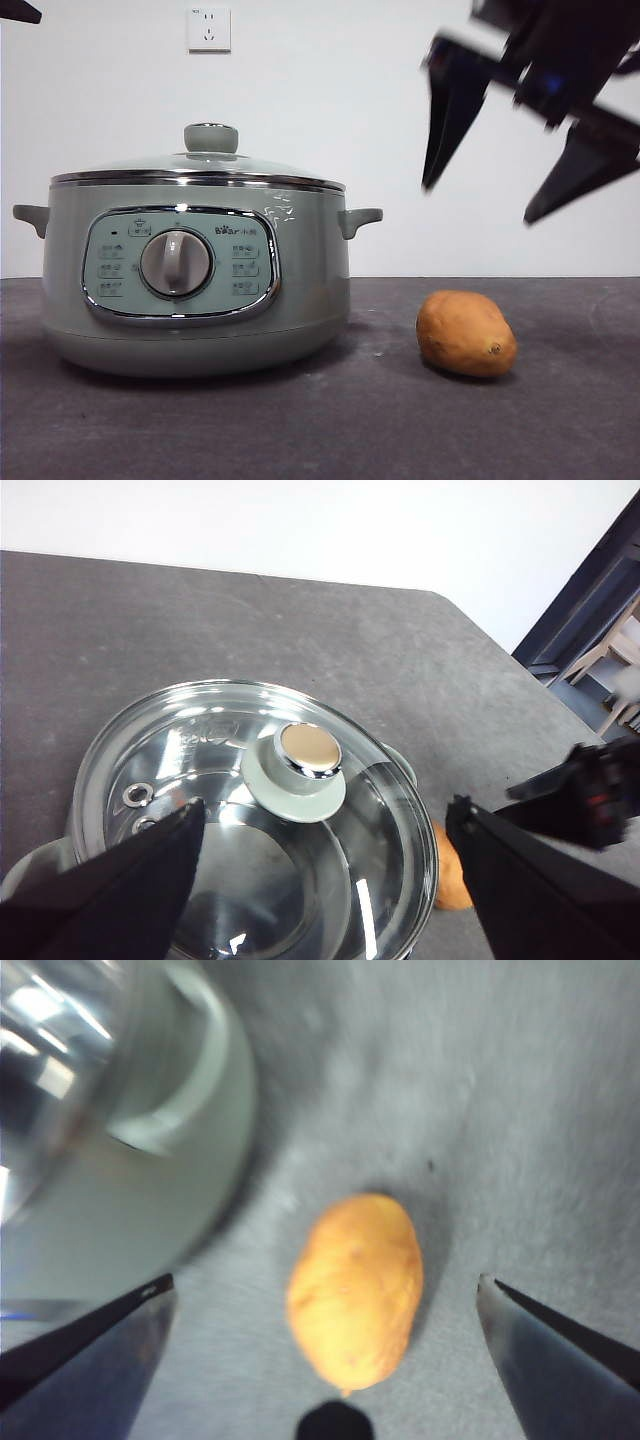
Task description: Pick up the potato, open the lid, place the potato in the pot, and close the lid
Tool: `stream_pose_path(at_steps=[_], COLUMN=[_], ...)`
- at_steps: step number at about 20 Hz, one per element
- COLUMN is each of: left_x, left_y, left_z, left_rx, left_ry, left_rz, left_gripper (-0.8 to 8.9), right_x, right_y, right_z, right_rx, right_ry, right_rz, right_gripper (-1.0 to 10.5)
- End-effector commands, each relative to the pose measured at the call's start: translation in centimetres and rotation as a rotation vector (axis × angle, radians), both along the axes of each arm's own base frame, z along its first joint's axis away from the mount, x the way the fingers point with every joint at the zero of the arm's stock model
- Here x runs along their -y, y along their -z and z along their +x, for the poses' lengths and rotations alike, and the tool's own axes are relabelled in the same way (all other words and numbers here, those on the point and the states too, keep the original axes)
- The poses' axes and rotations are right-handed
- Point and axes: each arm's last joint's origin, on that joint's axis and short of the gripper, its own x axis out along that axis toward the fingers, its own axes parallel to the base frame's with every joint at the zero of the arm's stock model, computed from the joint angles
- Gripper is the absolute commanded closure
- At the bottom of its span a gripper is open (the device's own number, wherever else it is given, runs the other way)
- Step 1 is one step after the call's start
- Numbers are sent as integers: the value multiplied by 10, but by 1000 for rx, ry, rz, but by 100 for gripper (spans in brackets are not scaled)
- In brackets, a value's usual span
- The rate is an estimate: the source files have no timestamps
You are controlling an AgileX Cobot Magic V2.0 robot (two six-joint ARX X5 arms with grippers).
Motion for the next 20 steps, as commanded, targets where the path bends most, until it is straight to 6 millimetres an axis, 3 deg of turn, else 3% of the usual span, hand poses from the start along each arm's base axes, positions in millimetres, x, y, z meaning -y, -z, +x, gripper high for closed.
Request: stream_pose_path(at_steps=[1,9,11,14,16,20], left_x=[1,2,2,2,2,2], left_y=[-1,0,1,1,1,2], left_z=[-1,-1,-1,-2,-2,3], left_rx=[-4,-15,-19,-23,-25,-29], left_ry=[7,12,12,12,10,-5], left_rz=[-5,-3,-2,-1,-1,7], left_gripper=[405,405,405,405,405,405], right_x=[-9,-26,-27,-27,-26,-19], right_y=[19,80,86,85,80,50], right_z=[8,32,33,33,31,20], right_rx=[-43,-188,-203,-198,-185,-127], right_ry=[-2,-20,-19,-20,-21,-21], right_rz=[-59,-132,-142,-140,-133,-103], right_gripper=[447,451,625,952,959,958])
